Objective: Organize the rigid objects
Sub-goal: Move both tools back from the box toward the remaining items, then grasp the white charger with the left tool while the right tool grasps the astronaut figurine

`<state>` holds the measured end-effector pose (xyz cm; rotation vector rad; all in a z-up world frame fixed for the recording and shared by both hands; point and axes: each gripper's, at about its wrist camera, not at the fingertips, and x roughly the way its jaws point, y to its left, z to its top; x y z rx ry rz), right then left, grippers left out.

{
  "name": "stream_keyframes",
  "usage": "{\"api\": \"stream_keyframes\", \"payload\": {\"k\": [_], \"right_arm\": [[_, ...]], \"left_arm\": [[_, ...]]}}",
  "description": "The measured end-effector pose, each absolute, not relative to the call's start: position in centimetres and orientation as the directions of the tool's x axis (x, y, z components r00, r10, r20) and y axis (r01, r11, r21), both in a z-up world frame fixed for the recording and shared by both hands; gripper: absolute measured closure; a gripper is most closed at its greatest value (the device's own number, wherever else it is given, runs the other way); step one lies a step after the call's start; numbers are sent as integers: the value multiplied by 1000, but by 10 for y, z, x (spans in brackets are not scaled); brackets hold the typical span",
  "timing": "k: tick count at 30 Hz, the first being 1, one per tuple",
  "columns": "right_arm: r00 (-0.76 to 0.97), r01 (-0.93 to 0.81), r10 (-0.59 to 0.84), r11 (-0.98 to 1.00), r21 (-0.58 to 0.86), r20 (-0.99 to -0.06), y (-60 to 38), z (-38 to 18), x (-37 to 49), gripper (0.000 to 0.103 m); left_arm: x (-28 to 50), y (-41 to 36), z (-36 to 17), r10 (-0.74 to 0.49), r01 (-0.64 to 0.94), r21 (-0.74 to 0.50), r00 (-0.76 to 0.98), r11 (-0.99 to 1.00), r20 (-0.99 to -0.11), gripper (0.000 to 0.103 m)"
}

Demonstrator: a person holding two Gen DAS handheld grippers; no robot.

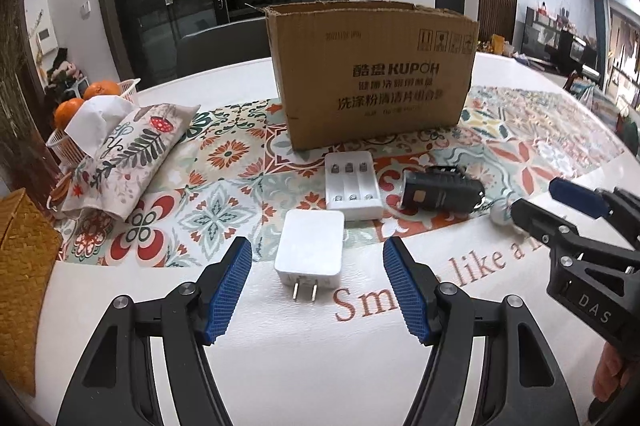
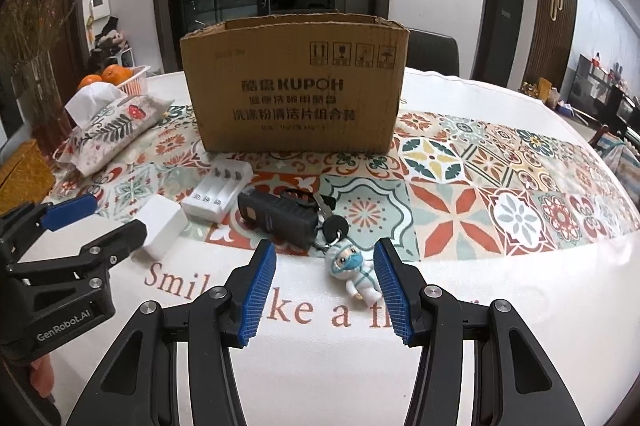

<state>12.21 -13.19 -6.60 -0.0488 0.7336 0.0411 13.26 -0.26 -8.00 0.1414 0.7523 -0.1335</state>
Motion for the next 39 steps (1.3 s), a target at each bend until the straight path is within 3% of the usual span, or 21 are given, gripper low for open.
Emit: {"api": "stream_keyframes", "payload": {"k": [18,39], "right_arm": [[717,-32,-62,992,-122,-694,-130,-83,136,51],[639,-18,-35,998,-60,-769,-141,-109,164,51]], "left_arm": [[151,-1,-99,-51,159,84,693,984,-719,35],[180,-6,-118,-80,181,51,648,982,-757,39]]}}
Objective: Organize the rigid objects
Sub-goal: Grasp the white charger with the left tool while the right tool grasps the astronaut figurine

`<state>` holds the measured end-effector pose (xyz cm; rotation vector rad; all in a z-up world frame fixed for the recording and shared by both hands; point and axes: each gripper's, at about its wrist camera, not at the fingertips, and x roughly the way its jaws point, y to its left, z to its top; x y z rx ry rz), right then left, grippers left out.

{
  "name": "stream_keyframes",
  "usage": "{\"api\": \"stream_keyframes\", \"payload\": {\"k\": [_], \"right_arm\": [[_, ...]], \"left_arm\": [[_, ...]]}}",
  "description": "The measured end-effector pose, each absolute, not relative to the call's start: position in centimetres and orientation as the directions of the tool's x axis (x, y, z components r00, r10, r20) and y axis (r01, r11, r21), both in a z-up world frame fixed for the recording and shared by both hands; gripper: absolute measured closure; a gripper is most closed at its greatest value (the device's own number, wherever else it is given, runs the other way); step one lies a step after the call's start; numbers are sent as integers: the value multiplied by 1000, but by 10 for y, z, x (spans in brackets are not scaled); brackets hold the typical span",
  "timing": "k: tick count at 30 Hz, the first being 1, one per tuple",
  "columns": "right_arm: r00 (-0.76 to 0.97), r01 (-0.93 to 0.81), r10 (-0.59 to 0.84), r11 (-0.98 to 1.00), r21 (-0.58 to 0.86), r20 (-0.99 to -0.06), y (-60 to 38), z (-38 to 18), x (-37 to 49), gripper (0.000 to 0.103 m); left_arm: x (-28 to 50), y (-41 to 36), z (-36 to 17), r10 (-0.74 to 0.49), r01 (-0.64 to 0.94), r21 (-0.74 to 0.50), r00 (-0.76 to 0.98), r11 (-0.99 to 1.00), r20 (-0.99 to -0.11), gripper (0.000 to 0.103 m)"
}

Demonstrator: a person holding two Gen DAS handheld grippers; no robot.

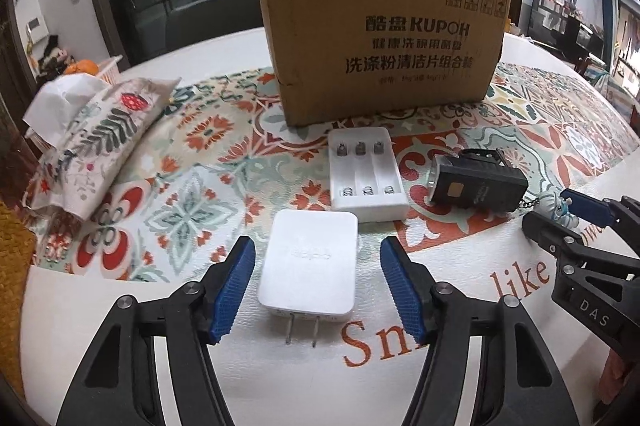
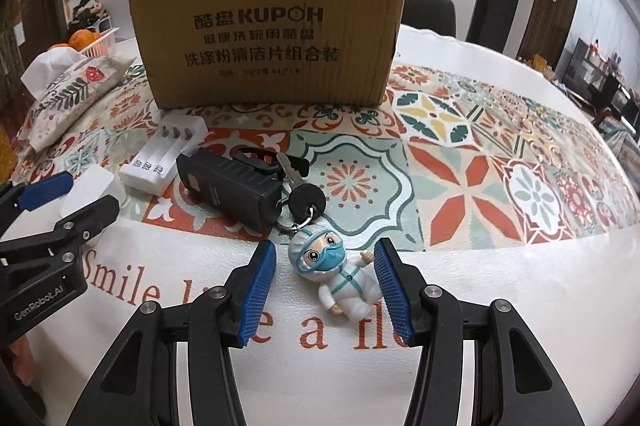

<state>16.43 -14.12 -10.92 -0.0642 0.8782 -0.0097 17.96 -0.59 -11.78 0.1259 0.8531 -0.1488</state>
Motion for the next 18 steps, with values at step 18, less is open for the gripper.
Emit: {"api": "stream_keyframes", "payload": {"k": [18], "right_arm": [[638,-47,35,999,6,-769,-140,-108,159,63]], "left_arm": [[174,-7,-122,-170,214,-49,597,976,-784,59]]}}
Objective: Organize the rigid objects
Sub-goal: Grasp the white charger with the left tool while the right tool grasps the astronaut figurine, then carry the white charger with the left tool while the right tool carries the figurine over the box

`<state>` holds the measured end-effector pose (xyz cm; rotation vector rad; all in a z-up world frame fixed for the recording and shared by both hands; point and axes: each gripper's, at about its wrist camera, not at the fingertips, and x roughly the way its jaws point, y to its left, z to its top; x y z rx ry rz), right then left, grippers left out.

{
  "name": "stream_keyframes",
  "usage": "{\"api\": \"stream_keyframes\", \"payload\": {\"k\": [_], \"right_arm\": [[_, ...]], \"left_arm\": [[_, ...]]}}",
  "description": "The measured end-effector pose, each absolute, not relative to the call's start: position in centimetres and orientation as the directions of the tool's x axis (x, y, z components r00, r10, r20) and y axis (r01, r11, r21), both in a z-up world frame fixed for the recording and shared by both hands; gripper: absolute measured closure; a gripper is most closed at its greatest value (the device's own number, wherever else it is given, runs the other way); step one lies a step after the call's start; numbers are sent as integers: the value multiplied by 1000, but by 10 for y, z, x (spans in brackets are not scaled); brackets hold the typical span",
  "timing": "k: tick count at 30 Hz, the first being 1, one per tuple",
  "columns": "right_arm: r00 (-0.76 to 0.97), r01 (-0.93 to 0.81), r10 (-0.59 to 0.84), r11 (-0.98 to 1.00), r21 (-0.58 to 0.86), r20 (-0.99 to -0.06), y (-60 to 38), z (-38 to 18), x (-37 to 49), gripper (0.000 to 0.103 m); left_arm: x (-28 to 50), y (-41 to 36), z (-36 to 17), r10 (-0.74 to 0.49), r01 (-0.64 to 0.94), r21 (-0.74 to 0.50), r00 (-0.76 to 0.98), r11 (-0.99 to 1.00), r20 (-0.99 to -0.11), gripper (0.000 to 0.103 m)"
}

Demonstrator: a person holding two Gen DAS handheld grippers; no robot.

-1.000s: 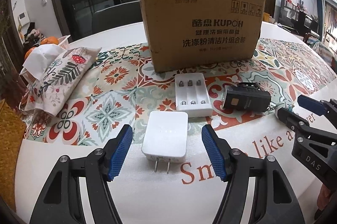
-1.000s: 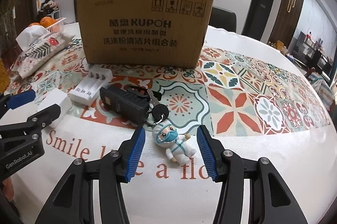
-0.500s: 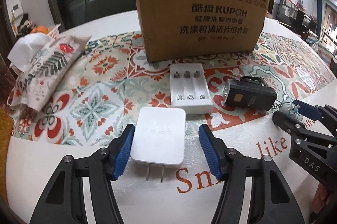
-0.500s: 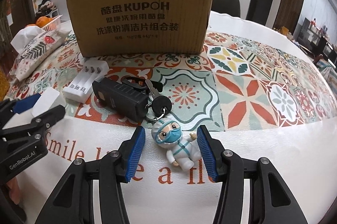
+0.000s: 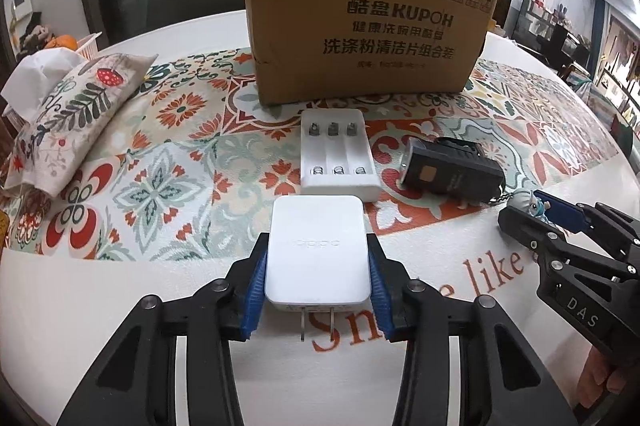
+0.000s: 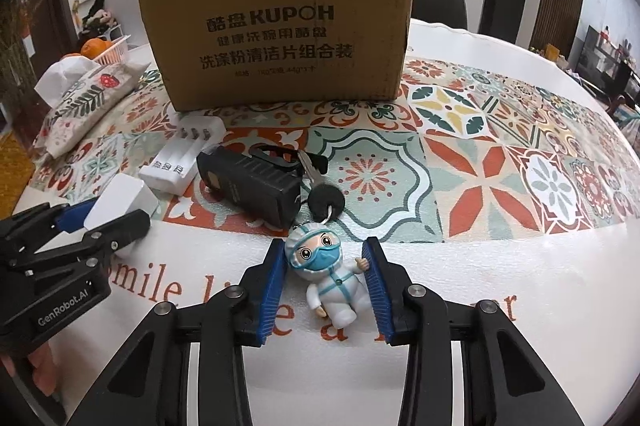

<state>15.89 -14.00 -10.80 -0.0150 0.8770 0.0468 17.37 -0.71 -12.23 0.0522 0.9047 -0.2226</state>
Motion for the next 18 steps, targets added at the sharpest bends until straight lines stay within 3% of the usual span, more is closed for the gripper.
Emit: {"api": "stream_keyframes", "payload": {"k": [18], "right_arm": [[728,-64,48,998,3,-684,-139,-71,139,63]], "left_arm": [[154,-5,-85,-196,210,-73,652,975,-732,59]]}}
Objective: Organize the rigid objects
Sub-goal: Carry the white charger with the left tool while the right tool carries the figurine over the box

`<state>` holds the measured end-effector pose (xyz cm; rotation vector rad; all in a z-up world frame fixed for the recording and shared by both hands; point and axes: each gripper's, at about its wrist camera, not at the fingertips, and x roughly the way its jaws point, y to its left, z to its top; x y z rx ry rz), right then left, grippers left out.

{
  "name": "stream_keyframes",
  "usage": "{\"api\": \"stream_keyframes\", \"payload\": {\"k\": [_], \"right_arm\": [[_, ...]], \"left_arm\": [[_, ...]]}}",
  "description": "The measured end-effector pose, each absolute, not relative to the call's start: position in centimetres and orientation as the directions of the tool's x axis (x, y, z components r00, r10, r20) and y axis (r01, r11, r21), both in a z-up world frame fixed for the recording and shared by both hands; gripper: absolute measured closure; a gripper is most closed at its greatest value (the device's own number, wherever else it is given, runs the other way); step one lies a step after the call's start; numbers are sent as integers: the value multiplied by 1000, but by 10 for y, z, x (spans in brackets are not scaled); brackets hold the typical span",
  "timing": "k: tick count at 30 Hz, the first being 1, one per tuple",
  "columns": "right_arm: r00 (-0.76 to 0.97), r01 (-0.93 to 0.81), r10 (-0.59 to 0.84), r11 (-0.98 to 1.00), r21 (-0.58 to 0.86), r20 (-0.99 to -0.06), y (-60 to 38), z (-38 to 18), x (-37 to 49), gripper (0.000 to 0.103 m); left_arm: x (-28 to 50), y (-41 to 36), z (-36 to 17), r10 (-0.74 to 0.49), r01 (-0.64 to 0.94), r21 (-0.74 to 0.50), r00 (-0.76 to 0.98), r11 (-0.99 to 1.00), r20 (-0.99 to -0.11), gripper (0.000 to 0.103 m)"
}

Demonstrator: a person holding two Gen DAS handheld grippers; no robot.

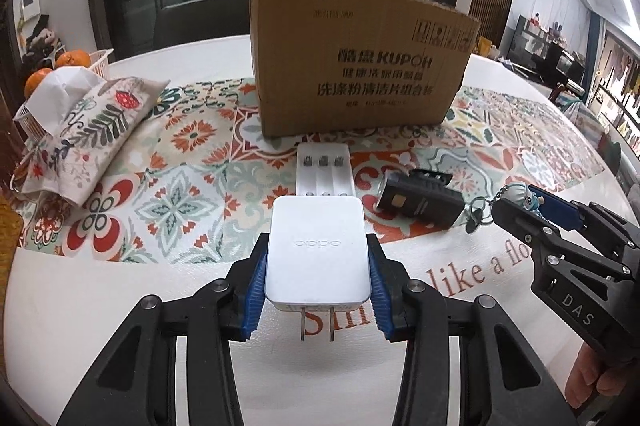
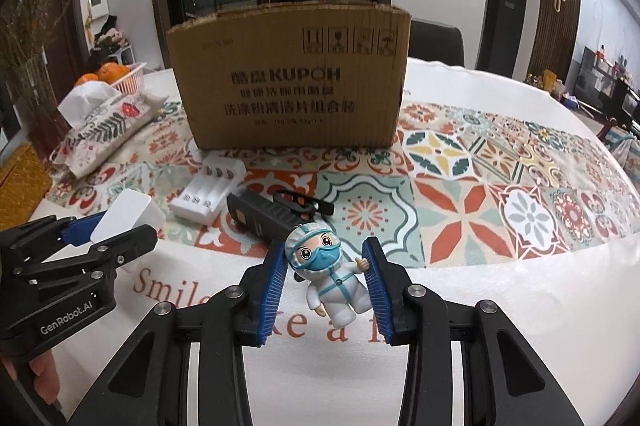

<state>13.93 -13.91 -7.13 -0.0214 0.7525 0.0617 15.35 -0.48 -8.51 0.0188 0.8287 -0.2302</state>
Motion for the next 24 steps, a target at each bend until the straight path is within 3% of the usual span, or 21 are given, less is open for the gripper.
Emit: {"api": "stream_keyframes", "payload": {"k": [24], "right_arm": [[838,-104,120,993,59,-532,-135,-5,149,63]], "left_arm": [[172,-4,-14,-230,214,-101,749,972,-621,59]]}}
